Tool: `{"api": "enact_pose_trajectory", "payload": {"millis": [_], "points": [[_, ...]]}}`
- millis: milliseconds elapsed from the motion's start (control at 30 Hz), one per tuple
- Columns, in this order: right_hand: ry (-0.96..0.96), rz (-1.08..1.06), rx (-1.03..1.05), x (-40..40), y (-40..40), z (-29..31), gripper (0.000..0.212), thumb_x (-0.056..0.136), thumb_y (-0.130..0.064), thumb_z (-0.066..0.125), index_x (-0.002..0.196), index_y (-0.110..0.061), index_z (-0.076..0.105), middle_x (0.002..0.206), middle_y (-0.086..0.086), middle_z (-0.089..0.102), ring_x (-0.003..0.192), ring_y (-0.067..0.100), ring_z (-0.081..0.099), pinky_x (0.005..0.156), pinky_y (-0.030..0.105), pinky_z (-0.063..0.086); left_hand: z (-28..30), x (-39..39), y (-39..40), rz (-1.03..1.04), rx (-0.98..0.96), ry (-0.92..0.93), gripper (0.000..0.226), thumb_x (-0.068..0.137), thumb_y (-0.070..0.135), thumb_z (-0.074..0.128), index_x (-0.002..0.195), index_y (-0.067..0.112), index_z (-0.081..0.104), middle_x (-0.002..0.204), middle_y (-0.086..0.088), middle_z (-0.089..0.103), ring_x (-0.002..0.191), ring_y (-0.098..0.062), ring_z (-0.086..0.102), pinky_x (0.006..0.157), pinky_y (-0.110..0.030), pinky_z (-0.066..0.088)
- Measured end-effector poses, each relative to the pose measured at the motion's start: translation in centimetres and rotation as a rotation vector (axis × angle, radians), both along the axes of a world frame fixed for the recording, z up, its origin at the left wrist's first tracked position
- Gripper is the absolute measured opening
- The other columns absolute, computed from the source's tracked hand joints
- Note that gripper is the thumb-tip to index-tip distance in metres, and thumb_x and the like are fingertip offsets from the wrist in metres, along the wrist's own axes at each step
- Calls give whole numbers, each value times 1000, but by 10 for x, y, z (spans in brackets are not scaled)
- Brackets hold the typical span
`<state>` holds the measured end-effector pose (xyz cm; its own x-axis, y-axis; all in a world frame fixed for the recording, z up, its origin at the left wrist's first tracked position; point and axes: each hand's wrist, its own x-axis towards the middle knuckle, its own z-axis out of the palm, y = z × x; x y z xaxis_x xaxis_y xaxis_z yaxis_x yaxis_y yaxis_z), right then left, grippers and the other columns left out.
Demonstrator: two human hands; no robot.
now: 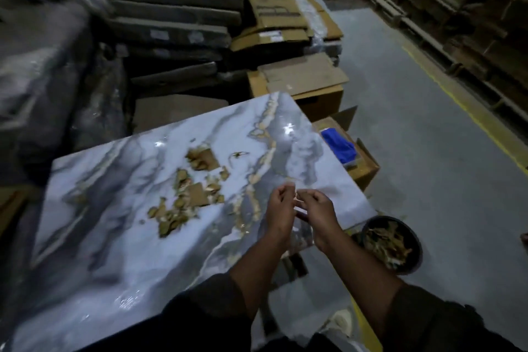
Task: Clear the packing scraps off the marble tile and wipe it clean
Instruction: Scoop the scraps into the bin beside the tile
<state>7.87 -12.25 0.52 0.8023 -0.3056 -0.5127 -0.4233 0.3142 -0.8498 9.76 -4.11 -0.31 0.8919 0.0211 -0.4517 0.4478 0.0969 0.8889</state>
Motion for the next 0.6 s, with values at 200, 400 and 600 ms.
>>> {"api": "enact_pose_trajectory", "payload": {"millis": [200, 400, 600], "points": [[-7, 125, -43, 9, 122, 8, 17, 103, -17, 56, 101, -5, 67, 99, 14, 71, 87, 21, 70, 70, 28, 60, 4, -5, 127, 105, -7, -33, 28, 105, 33, 53, 125, 15, 61, 121, -11, 67, 109, -27, 66, 100, -47, 54], [-11, 240, -146, 24, 187, -10, 9, 97, -20, 65, 104, -14, 67, 103, 10, 68, 90, 21, 66, 82, 36, 57, 1, -4, 221, 219, 64, -21, 28, 102, 28, 58, 125, 12, 60, 128, -9, 63, 110, -21, 62, 100, -43, 53], [43, 343, -387, 32, 192, -36, 44, 85, -12, 79, 124, -14, 59, 120, 9, 62, 94, 21, 66, 67, 28, 55, -24, -5, 284, 395, 320, 102, 37, 90, 25, 72, 124, 16, 59, 125, -7, 65, 110, -27, 63, 96, -38, 53]]}}
